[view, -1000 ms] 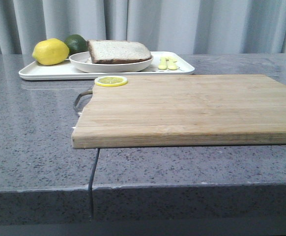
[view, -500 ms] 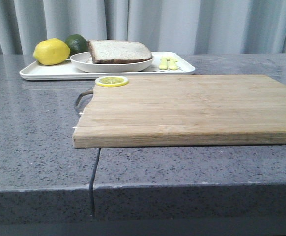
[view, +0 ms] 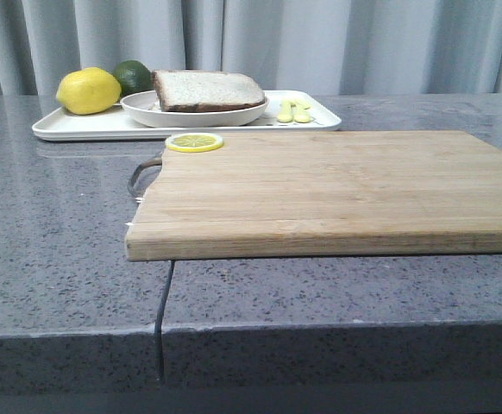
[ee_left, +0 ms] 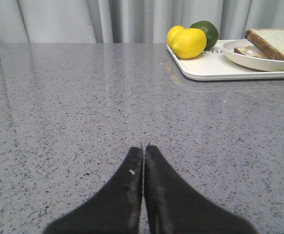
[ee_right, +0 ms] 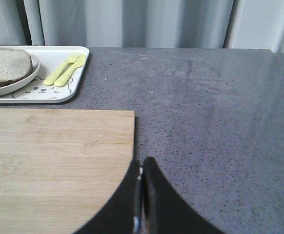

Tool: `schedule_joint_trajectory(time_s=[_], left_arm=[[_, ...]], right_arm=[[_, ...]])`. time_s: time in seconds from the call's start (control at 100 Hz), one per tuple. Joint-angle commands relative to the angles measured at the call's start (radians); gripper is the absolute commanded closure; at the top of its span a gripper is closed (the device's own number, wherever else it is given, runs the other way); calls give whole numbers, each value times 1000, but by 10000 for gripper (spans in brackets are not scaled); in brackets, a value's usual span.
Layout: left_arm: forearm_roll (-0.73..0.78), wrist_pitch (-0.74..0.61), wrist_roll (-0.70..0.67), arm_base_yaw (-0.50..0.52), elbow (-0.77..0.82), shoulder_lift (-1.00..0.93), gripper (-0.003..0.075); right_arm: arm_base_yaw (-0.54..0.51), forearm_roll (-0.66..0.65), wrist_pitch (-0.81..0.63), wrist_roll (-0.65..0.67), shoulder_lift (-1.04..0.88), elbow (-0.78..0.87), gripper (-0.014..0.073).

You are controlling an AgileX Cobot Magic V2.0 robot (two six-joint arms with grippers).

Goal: Place bread and move sandwich to tray

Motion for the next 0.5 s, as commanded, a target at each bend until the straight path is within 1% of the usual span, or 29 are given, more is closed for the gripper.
schedule_joint_trajectory(time_s=[0.0,0.49], left_arm=[[-11,-86,-12,-1,15,-32,739],[-11,-86,-12,-1,15,-32,739]], right_arm=[[-8,-7,-75,-6,5,-28,710],[-8,-21,-75,-6,3,-27,710]])
